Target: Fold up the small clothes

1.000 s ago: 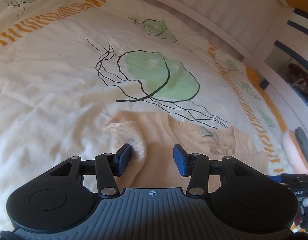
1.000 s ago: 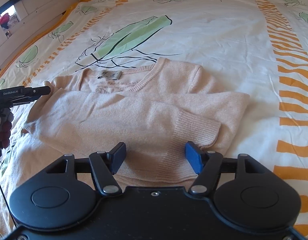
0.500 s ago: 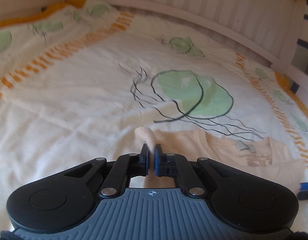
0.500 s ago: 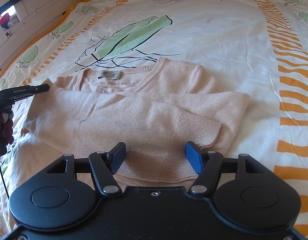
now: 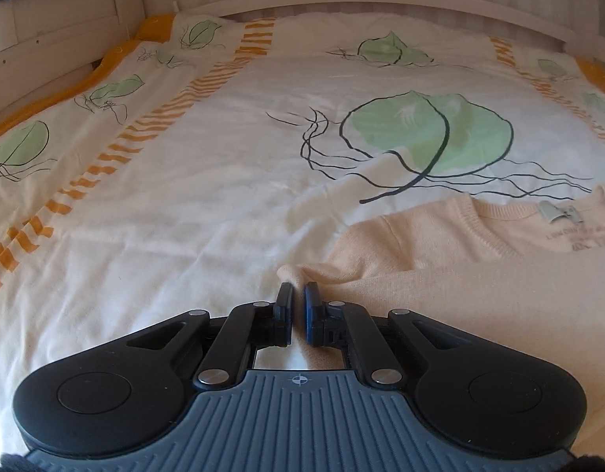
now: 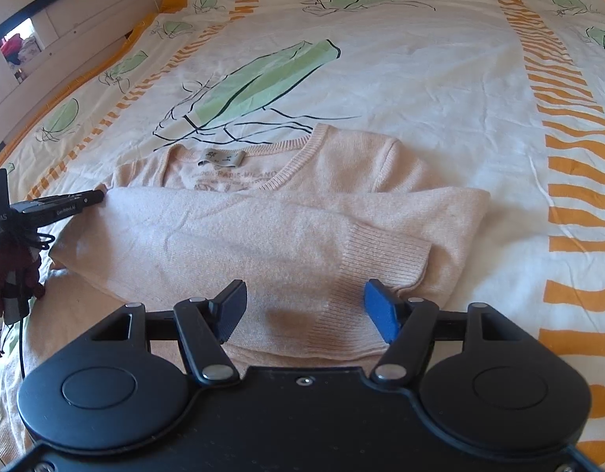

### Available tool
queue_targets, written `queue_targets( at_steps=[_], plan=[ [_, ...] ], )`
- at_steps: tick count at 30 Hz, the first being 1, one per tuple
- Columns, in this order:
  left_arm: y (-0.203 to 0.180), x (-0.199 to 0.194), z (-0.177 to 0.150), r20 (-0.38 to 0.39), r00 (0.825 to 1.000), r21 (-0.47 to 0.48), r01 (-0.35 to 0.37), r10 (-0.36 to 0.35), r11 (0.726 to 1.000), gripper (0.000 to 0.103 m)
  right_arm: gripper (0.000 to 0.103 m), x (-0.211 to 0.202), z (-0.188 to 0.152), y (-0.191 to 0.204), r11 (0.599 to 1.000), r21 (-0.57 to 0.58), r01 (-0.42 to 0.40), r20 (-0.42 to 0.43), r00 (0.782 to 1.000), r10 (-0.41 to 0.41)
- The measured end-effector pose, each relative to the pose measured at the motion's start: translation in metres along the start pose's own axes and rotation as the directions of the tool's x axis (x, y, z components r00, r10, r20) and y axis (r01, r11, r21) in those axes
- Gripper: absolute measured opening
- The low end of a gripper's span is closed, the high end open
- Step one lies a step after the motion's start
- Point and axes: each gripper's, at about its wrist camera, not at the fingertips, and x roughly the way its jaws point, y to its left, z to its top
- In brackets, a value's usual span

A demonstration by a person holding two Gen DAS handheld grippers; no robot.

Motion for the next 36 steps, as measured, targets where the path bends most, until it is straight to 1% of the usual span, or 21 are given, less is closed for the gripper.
queue_targets(
  at_steps=[3,4,5,6,7,8,10,11,12,13,14,17,19,20,23,25,27,29,33,34,36],
  plan=[
    [0.006,-0.004,-0.002,0.012,0.999,-0.027,-0.037,0.038,0.999,0.004,0.07,-0.003,0.002,0.002,1.0,-0.003,-0.009,0.02,1.0,0.009],
    [0.008,-0.003,-0.003,0.006,0.998,-0.023,-0.066,0.067,0.998,0.0,0.07,-0.004,0.002,0.003,1.0,-0.004,-0.01,0.026,1.0,0.01],
    [0.012,0.0,-0.004,-0.011,0.995,-0.022,-0.098,0.098,0.995,0.0,0.07,-0.005,0.003,0.004,1.0,-0.007,-0.011,0.029,1.0,0.011],
    [0.019,0.003,-0.006,-0.025,0.993,-0.043,-0.114,0.113,0.993,0.0,0.07,-0.005,0.003,0.004,1.0,-0.008,-0.012,0.031,0.999,0.012],
    [0.027,0.004,-0.007,-0.03,0.994,-0.076,-0.11,0.108,0.991,0.001,0.07,-0.004,0.002,0.005,1.0,-0.008,-0.013,0.035,0.999,0.013],
    [0.035,0.002,-0.007,-0.025,0.996,-0.116,-0.093,0.091,0.989,0.003,0.07,-0.004,0.002,0.005,1.0,-0.008,-0.014,0.037,0.999,0.015],
    [0.043,-0.01,-0.006,0.01,0.995,-0.159,-0.095,0.098,0.983,0.003,0.07,-0.006,0.003,0.007,1.0,-0.01,-0.016,0.05,0.999,0.016],
    [0.043,-0.017,-0.005,0.029,0.994,-0.161,-0.097,0.103,0.982,0.007,0.07,-0.008,0.003,0.007,1.0,-0.01,-0.016,0.061,0.998,0.017],
    [0.042,-0.024,-0.002,0.049,0.994,-0.162,-0.085,0.094,0.983,0.014,0.07,-0.009,0.004,0.007,1.0,-0.011,-0.019,0.072,0.997,0.019],
    [0.039,-0.032,0.001,0.074,0.995,-0.158,-0.059,0.071,0.986,0.021,0.07,-0.011,0.005,0.008,1.0,-0.013,-0.021,0.088,0.996,0.022],
    [0.034,-0.038,0.003,0.093,0.995,-0.144,-0.033,0.047,0.989,0.032,0.07,-0.012,0.006,0.009,1.0,-0.014,-0.022,0.103,0.994,0.023],
    [0.006,-0.044,0.013,0.116,0.992,-0.03,0.046,-0.042,0.999,0.033,0.07,-0.014,0.007,0.012,0.999,-0.022,-0.028,0.131,0.991,0.031],
    [-0.013,-0.038,0.017,0.093,0.991,0.039,0.089,-0.092,0.995,0.033,0.07,-0.013,0.007,0.013,0.999,-0.026,-0.03,0.128,0.991,0.033],
    [-0.02,-0.032,0.019,0.073,0.992,0.061,0.099,-0.103,0.993,0.033,0.07,-0.012,0.007,0.013,0.999,-0.027,-0.03,0.125,0.992,0.033],
    [-0.033,-0.007,0.019,0.001,0.998,0.103,0.064,-0.064,0.993,0.033,0.07,-0.011,0.006,0.012,0.999,-0.027,-0.029,0.115,0.993,0.032],
    [-0.033,0.009,0.016,-0.033,0.999,0.116,0.023,-0.019,0.993,0.034,0.07,-0.011,0.006,0.011,0.999,-0.022,-0.029,0.113,0.993,0.032],
    [-0.029,0.019,0.015,-0.04,0.999,0.127,-0.03,0.035,0.991,0.036,0.07,-0.012,0.006,0.01,0.999,-0.017,-0.029,0.113,0.993,0.031],
    [-0.021,0.021,0.016,-0.042,0.996,0.108,-0.076,0.081,0.991,0.04,0.07,-0.011,0.006,0.009,1.0,-0.013,-0.027,0.111,0.993,0.028],
    [-0.006,0.011,0.023,-0.037,0.995,0.043,-0.091,0.093,0.995,0.04,0.07,-0.011,0.006,0.009,1.0,-0.008,-0.03,0.11,0.993,0.03],
    [-0.006,0.003,0.026,-0.022,0.997,0.029,-0.077,0.078,0.997,0.04,0.07,-0.011,0.006,0.01,0.999,-0.01,-0.031,0.112,0.993,0.032],
    [-0.011,-0.01,0.027,0.021,1.0,0.019,-0.016,0.016,1.0,0.04,0.07,-0.011,0.006,0.011,0.999,-0.014,-0.034,0.114,0.993,0.035]
  ],
)
